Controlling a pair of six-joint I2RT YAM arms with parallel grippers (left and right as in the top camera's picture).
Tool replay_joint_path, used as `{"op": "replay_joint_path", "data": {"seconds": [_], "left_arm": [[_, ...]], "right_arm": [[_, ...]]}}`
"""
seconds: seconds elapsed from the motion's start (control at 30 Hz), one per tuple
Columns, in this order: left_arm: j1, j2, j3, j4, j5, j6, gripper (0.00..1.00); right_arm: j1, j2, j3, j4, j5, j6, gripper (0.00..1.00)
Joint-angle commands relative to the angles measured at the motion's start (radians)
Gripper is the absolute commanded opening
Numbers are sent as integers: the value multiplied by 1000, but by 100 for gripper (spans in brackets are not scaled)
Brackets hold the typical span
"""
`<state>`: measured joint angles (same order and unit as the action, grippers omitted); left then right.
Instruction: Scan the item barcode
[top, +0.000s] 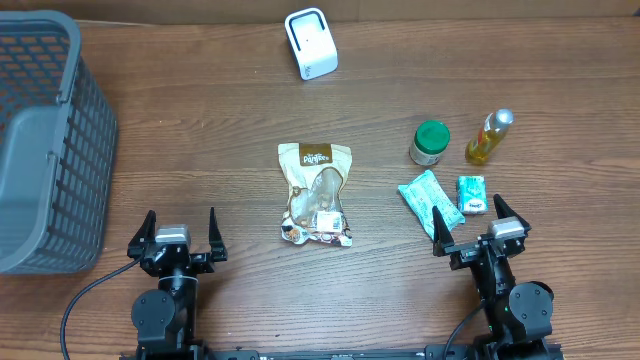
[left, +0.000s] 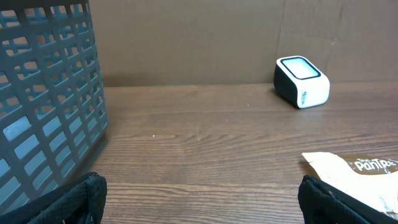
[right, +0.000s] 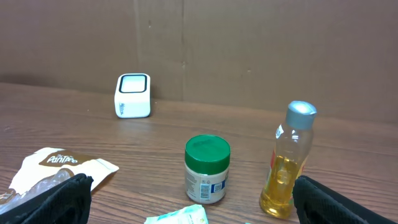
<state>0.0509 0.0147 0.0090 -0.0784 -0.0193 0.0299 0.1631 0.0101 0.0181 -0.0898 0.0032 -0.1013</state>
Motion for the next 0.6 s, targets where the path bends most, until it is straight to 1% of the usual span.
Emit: {"op": "replay_joint_path", "data": {"seconds": [0.0,0.57], "left_arm": [[-5,-10,-4,1,11,19,100],[-5,-10,-4,2,12,19,100]], "right_arm": [[-6,-7,-10,5,-6,-1,100],[-21,-7,-10,6,-6,-1,100]]}}
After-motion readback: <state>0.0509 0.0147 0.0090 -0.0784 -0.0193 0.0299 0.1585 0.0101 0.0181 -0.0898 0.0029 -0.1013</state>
